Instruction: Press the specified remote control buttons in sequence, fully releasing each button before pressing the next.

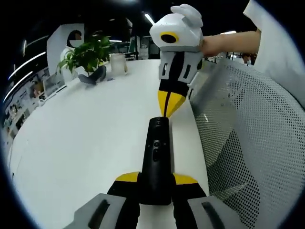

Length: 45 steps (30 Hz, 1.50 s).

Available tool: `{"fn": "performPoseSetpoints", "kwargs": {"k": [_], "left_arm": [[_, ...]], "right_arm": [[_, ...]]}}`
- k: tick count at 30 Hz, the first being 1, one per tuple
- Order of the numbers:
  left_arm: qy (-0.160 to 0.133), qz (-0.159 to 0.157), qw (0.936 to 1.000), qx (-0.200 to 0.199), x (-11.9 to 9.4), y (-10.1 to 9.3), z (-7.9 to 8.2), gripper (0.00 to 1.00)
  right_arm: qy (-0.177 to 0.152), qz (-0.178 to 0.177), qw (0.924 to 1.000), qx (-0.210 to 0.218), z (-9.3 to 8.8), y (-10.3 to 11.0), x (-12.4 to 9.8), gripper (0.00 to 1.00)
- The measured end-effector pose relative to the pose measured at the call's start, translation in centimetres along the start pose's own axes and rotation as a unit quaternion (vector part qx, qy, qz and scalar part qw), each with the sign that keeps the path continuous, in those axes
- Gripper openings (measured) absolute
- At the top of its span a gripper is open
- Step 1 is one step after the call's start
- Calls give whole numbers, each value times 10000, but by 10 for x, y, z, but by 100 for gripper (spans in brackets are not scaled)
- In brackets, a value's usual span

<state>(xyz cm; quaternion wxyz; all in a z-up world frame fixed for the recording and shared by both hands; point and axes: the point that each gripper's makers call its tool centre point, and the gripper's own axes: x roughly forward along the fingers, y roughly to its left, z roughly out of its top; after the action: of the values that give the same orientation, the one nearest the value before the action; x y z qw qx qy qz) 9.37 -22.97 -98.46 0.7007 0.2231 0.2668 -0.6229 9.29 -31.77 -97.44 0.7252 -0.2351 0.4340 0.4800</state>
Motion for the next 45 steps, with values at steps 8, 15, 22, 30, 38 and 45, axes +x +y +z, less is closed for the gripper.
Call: {"fn": "performPoseSetpoints", "kwargs": {"k": [8,15,22,30,38,45], "left_arm": [[-177,-6,9998,2,0,-1,1,24],[-157,14,9999,-5,3,-3,5,26],[-141,-97,9997,161,2,-5,4,25],[-243,-207,9992,227,3,-7,4,24],[-310,-200,9992,180,3,-6,4,25],[-332,-191,9991,168,4,-5,4,25]], "right_arm": [[244,14,9992,-308,5,-3,4,0],[346,58,9989,-316,3,-1,3,0],[456,-8,9972,-585,2,-6,3,0],[717,83,9882,-1349,-1,-1,4,0],[1123,181,9752,-1899,0,-1,8,0],[922,210,9864,-1347,0,-3,7,0]]}}
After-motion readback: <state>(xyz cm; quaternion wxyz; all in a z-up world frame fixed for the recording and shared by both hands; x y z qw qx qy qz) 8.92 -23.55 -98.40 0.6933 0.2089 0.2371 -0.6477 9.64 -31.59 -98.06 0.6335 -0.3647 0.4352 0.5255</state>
